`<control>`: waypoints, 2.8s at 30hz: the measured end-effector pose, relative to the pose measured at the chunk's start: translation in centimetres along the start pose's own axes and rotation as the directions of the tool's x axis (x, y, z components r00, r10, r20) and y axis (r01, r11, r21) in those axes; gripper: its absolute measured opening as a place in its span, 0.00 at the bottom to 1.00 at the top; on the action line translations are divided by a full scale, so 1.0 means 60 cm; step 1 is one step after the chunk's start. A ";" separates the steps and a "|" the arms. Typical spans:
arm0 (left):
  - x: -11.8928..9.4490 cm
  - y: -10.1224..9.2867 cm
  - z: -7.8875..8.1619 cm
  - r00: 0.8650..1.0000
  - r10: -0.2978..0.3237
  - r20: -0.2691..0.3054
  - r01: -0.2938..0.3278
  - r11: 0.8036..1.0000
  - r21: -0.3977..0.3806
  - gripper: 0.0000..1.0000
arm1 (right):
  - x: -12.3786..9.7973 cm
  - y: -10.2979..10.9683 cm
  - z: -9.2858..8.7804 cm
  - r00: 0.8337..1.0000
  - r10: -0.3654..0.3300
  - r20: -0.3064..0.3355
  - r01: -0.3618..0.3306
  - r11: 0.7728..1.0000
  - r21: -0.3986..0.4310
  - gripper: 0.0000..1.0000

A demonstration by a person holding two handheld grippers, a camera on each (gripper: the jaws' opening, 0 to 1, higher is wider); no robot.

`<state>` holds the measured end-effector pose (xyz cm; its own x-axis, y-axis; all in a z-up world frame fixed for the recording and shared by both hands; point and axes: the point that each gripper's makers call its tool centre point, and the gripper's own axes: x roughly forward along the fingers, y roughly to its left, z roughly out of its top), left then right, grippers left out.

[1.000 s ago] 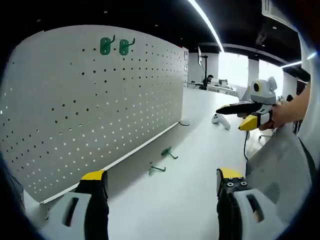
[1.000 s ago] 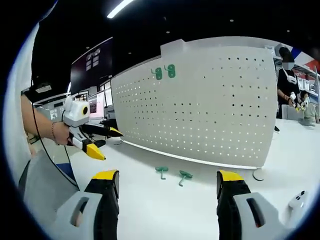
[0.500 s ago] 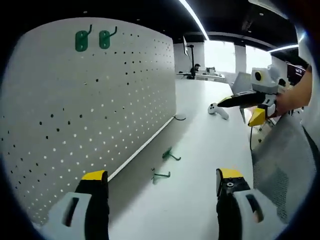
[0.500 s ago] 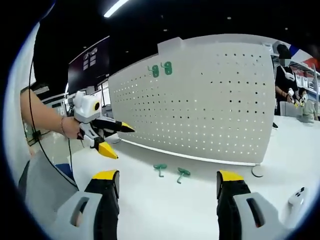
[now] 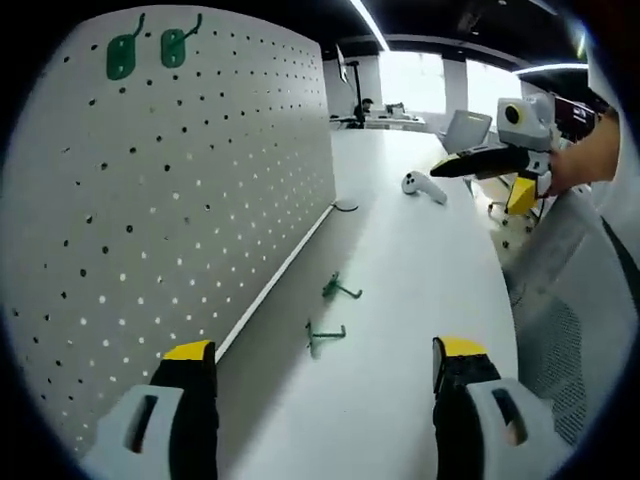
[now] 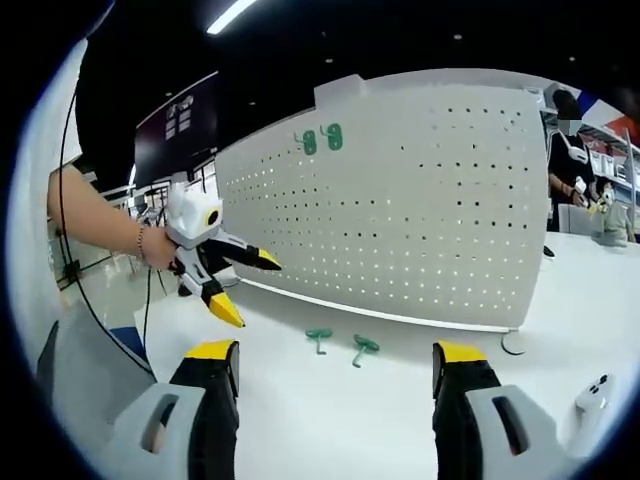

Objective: Insert the hook assembly into the mounting plate slot until the hook locks in place.

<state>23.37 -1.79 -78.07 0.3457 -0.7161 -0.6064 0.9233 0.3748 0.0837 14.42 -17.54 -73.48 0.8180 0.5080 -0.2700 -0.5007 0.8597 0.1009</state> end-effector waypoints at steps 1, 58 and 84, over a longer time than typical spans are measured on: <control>0.002 0.000 0.002 1.000 -0.008 -0.004 0.008 1.000 0.013 0.92 | 0.000 0.000 -0.002 1.000 0.001 -0.004 -0.001 1.000 0.000 0.77; 0.105 -0.014 -0.070 0.886 -0.234 -0.401 0.296 0.950 0.098 0.89 | 0.003 -0.001 -0.016 0.999 0.004 -0.032 -0.003 1.000 0.019 0.77; 0.156 -0.019 -0.100 0.852 -0.221 -0.475 0.304 0.947 0.103 0.83 | 0.000 -0.006 -0.014 1.000 -0.003 -0.021 0.004 0.999 0.047 0.74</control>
<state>24.55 -5.40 -88.56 0.0104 -0.4130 -0.9107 0.9968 0.0769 -0.0234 14.36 -17.89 -74.31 0.8132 0.5044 -0.2902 -0.4837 0.8632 0.1450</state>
